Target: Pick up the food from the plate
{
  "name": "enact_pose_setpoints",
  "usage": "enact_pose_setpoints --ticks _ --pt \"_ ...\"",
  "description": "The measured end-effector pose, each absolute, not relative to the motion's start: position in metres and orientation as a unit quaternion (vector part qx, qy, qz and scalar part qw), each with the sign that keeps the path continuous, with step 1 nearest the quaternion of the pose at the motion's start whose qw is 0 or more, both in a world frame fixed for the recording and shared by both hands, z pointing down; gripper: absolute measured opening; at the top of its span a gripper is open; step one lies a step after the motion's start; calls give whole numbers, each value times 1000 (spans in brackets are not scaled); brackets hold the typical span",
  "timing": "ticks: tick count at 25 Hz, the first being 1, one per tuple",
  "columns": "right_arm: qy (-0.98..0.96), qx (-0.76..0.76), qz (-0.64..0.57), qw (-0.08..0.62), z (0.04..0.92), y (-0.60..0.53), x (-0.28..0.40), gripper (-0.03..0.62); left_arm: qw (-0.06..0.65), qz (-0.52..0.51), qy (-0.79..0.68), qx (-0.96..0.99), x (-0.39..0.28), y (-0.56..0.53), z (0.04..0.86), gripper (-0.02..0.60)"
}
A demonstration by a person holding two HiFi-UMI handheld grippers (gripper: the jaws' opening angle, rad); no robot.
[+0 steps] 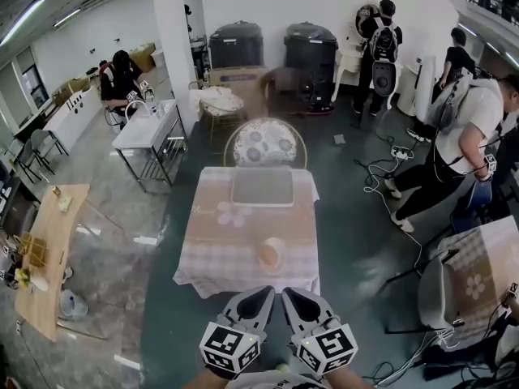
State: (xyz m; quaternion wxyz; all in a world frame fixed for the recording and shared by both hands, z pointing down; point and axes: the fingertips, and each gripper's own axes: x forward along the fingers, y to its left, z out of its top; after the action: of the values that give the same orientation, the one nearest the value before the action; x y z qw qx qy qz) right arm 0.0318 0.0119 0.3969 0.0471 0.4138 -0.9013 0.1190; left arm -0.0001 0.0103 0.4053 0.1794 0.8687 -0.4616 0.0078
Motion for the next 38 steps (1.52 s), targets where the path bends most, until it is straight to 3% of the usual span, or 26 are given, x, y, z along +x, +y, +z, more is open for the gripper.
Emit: enact_pose_setpoints --ticks 11,38 --pt "-878 454 136 60 416 -80 -10 15 192 28 -427 883 -43 -86 430 6" --pt "-872 419 207 147 545 -196 -8 17 256 82 -439 857 -41 -207 552 6"
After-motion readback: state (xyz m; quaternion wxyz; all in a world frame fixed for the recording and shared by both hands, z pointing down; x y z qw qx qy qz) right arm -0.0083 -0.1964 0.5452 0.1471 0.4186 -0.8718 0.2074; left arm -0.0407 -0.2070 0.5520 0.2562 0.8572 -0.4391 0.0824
